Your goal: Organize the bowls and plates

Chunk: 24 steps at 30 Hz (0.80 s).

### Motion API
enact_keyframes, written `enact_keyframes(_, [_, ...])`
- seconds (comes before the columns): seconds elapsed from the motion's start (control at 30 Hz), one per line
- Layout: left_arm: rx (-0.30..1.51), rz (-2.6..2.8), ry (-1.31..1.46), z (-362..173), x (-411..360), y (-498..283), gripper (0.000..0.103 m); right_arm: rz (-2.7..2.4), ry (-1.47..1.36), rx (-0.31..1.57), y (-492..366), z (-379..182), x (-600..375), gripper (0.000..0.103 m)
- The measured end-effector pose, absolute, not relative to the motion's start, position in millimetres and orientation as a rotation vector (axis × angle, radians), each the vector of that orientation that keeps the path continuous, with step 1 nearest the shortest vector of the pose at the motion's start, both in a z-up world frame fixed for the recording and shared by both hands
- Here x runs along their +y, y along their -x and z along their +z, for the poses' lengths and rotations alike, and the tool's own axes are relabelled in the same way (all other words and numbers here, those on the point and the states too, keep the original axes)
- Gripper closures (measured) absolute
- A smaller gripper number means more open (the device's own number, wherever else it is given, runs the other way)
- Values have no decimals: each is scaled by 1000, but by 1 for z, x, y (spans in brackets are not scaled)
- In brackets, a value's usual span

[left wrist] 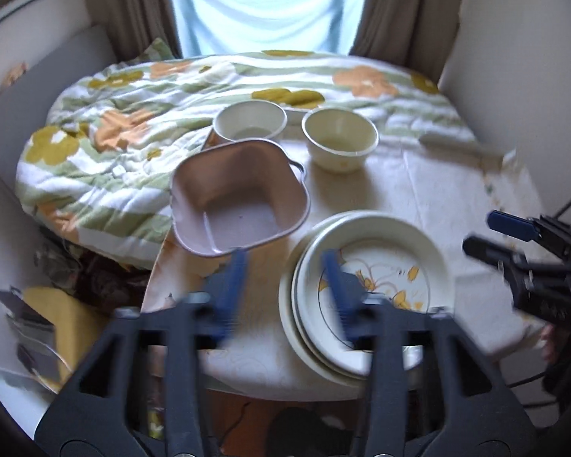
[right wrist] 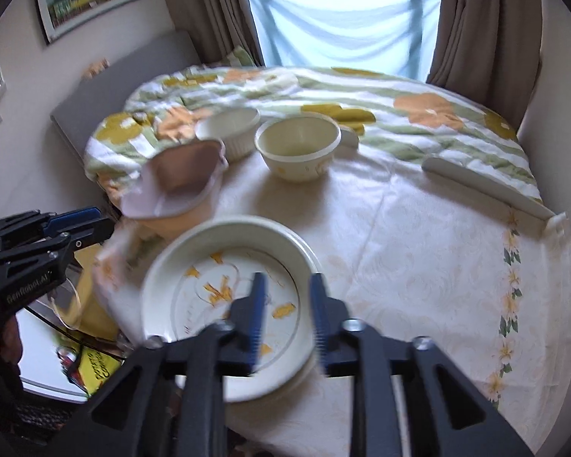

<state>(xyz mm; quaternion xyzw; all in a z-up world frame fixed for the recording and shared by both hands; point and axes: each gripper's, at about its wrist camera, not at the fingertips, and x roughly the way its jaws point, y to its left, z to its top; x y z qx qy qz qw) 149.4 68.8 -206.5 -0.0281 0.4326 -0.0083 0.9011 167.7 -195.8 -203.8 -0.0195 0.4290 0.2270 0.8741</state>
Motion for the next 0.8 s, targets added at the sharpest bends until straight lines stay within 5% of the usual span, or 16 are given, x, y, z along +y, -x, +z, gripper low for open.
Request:
enact_keyframes(0.03, [868, 1, 78, -202, 75, -146, 6, 490, 27, 883, -168, -199, -196, 21])
enact_keyframes(0.07, [828, 36, 93, -197, 83, -141, 0, 512, 10, 871, -169, -195, -194, 11])
enact_keyframes(0.4, [878, 78, 178, -201, 154, -168, 0, 532, 37, 841, -206, -173, -147, 11])
enact_keyframes(0.6, [975, 15, 320, -239, 187, -201, 1, 591, -24, 997, -257, -201, -104, 11])
enact_keyframes(0.73, [1055, -24, 420, -274, 199, -223, 17, 597, -27, 1082, -278, -230, -78, 13])
enact_keyframes(0.8, [1096, -41, 456, -291, 202, -235, 24, 591, -11, 1119, -284, -243, -67, 27])
